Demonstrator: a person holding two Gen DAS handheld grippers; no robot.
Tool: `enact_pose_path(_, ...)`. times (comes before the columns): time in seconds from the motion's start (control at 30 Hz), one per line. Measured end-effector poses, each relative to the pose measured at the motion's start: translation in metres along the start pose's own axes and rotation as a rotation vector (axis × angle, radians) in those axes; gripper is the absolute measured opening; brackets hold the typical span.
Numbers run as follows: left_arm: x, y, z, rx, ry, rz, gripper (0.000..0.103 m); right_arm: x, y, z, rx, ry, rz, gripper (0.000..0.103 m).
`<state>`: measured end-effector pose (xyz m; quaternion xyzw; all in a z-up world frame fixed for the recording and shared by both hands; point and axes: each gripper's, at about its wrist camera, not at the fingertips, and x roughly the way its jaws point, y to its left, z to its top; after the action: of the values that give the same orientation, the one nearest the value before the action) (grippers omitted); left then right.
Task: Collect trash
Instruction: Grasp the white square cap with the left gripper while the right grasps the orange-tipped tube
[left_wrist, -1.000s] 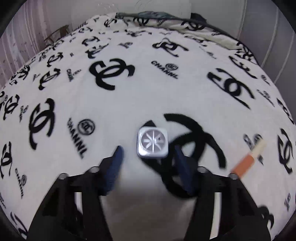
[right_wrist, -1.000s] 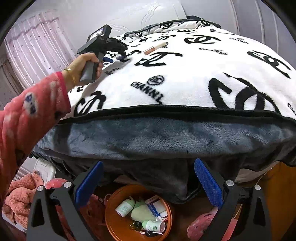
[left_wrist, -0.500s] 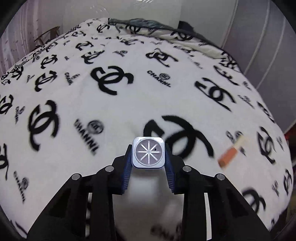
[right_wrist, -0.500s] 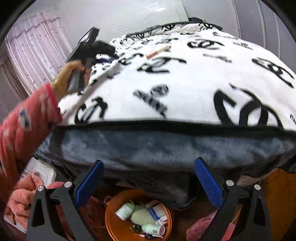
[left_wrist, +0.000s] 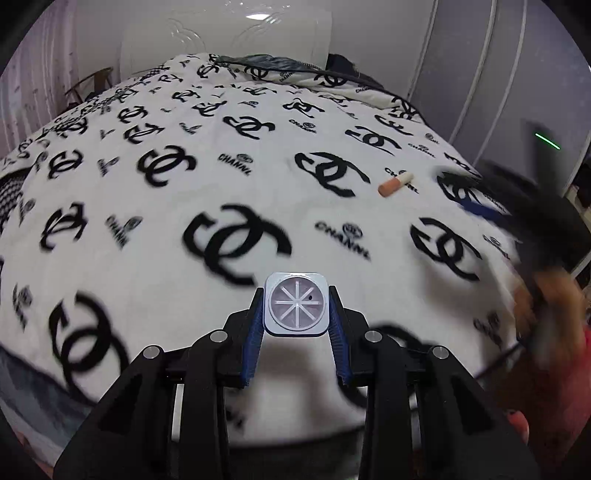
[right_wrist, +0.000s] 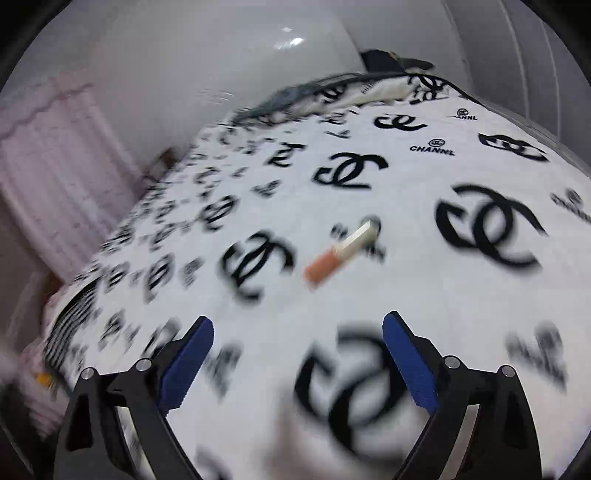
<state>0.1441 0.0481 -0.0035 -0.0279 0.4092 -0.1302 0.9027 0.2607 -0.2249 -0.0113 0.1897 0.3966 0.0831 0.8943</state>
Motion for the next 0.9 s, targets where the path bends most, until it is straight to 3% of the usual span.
enact_pose_path(0.07,-0.009,0.004,-0.010,-0.008,-0.001,-0.025,0.032,0.036,-0.008,0.022,0.066,0.048,-0.053,0.082)
enact_pose_path(0.13,-0.015,0.007,-0.017,-0.014,-0.004,-0.029,0.032,0.066,-0.019,0.034,0.149,0.100,-0.063,0.064)
enact_pose_path(0.3,-0.020,0.019,-0.027,-0.040,0.003,-0.041,0.032,0.106,-0.021,0.048,0.195,0.141,-0.153,0.058)
enact_pose_path(0.37,-0.020,0.022,-0.031,-0.042,0.006,-0.038,0.032,0.109,-0.016,0.048,0.168,0.141,-0.211,0.045)
enact_pose_path(0.43,-0.018,0.024,-0.033,-0.051,0.011,-0.044,0.032,0.105,-0.014,0.047,0.148,0.131,-0.217,0.026)
enact_pose_path(0.63,-0.020,0.017,-0.041,-0.051,0.016,-0.050,0.032,0.082,-0.010,0.036,0.090,0.095,-0.184,0.022)
enact_pose_path(0.9,-0.043,0.007,-0.058,-0.046,0.002,-0.051,0.032,-0.015,0.024,0.002,-0.067,0.011,-0.048,0.018)
